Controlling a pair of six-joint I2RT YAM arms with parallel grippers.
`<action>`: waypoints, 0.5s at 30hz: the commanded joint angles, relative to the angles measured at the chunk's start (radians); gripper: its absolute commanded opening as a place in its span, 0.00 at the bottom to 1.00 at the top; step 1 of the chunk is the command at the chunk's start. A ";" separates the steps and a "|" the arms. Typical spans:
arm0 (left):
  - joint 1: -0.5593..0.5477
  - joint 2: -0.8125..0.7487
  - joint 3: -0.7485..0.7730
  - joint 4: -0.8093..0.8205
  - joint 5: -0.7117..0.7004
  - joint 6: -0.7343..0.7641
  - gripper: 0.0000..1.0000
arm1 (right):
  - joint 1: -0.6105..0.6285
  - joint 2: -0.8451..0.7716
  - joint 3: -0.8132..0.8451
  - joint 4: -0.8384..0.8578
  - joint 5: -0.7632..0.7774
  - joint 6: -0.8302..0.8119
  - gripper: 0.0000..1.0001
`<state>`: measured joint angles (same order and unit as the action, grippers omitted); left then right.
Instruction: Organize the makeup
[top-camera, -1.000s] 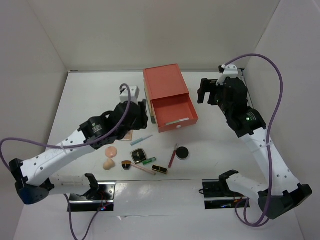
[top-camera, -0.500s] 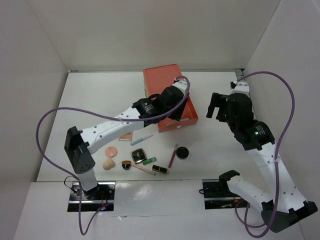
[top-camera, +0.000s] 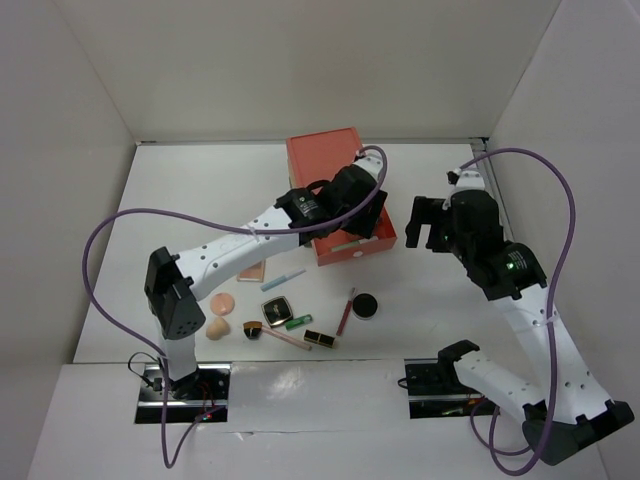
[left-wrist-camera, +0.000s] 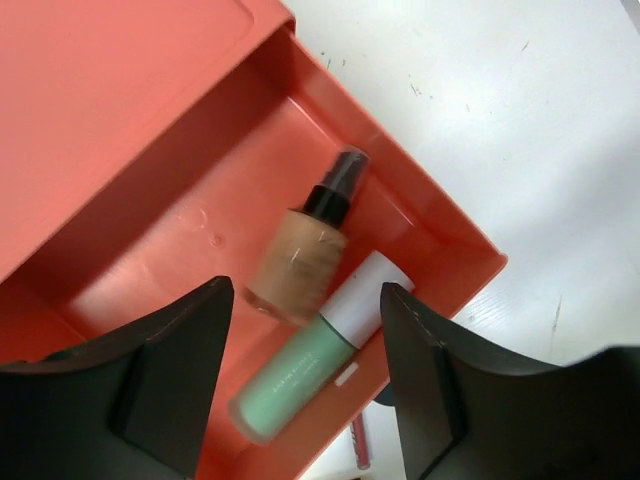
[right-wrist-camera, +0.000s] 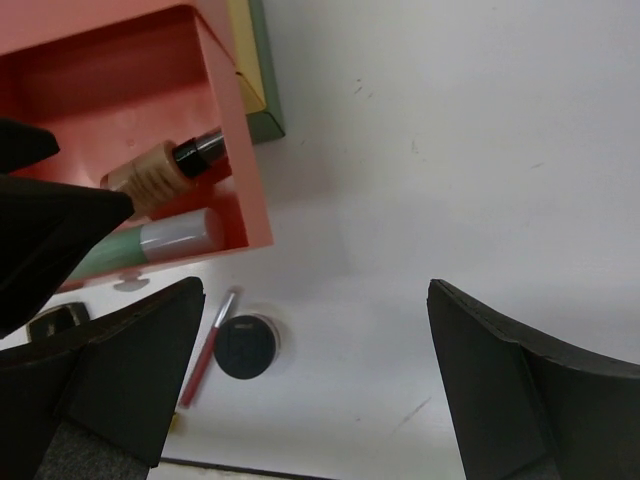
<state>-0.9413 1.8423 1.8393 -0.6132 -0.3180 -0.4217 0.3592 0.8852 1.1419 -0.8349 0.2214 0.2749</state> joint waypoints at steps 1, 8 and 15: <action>0.004 -0.009 0.041 0.006 -0.018 -0.003 0.75 | -0.005 -0.006 -0.001 -0.001 -0.063 -0.022 1.00; 0.004 -0.049 0.051 -0.003 -0.036 -0.003 0.94 | 0.006 -0.015 0.010 0.022 -0.151 -0.057 1.00; 0.013 -0.294 -0.107 -0.013 -0.099 -0.052 1.00 | 0.041 -0.015 -0.028 0.052 -0.433 -0.134 1.00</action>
<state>-0.9363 1.7336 1.7958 -0.6312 -0.3592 -0.4313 0.3916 0.8852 1.1378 -0.8249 -0.0544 0.1848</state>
